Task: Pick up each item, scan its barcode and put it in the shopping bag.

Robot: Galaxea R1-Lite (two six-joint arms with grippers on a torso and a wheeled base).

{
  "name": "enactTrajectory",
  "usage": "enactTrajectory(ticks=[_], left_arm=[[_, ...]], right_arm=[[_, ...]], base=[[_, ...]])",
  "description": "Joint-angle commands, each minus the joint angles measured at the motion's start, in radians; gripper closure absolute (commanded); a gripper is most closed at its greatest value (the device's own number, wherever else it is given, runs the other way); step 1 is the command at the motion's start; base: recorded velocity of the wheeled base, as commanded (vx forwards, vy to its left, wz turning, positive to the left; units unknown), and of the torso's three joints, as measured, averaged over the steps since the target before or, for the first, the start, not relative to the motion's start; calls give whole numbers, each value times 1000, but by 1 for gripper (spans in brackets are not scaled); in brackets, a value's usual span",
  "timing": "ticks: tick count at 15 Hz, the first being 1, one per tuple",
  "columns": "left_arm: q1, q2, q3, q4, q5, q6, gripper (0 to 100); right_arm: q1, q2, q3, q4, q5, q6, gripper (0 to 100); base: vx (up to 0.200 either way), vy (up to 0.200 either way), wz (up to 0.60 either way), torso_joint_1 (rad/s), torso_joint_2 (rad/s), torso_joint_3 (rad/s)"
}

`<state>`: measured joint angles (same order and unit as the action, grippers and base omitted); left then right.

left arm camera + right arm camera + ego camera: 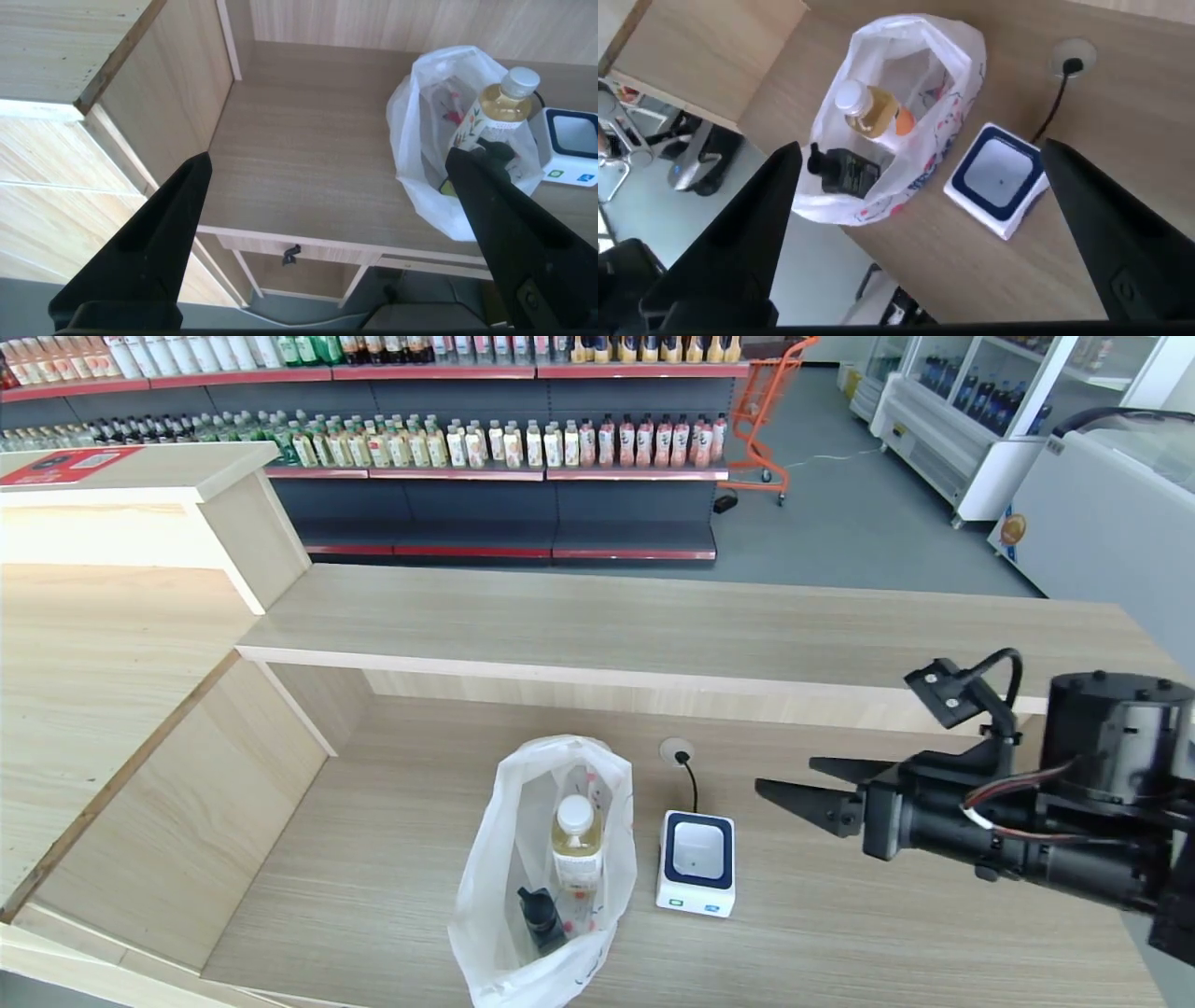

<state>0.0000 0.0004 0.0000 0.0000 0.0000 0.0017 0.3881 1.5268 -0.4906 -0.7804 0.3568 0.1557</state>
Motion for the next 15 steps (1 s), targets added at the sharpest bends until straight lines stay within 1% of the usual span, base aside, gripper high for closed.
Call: enactTrajectory(ticks=[1,2,3,4,5,6,7,9,11,12,14,15], left_arm=[[0,0,0,0,0,0,0],[0,0,0,0,0,0,0],[0,0,0,0,0,0,0],[0,0,0,0,0,0,0],[0,0,0,0,0,0,0],[0,0,0,0,0,0,0],[0,0,0,0,0,0,0],[0,0,0,0,0,0,0],[0,0,0,0,0,0,0],[0,0,0,0,0,0,0],[0,0,0,0,0,0,0],[0,0,0,0,0,0,0]], right_arm=[[-169,-663,280,356,-243,-50,0],[-190,-827,331,440,-289,-67,0],[-239,-976,360,535,-302,-108,0],[-299,-1123,396,613,-297,-170,0],[-333,-1185,419,638,-297,-189,0],[-397,-1298,471,667,-292,-214,0],[-462,-1439,489,783,-305,-220,0],[-417,-1458,485,796,-317,-217,0],[-396,-1507,485,797,-315,-254,0],[-396,-1508,485,797,-314,-251,0],[-390,-1525,485,796,-317,-203,0],[-390,-1527,485,797,-315,-213,0]], base=[[0,0,0,0,0,0],[0,0,0,0,0,0],[0,0,0,0,0,0],[0,0,0,0,0,0],[0,0,0,0,0,0],[0,0,0,0,0,0],[0,0,0,0,0,0],[0,0,0,0,0,0],[0,0,0,0,0,0],[0,0,0,0,0,0],[0,0,0,0,0,0],[0,0,0,0,0,0]])
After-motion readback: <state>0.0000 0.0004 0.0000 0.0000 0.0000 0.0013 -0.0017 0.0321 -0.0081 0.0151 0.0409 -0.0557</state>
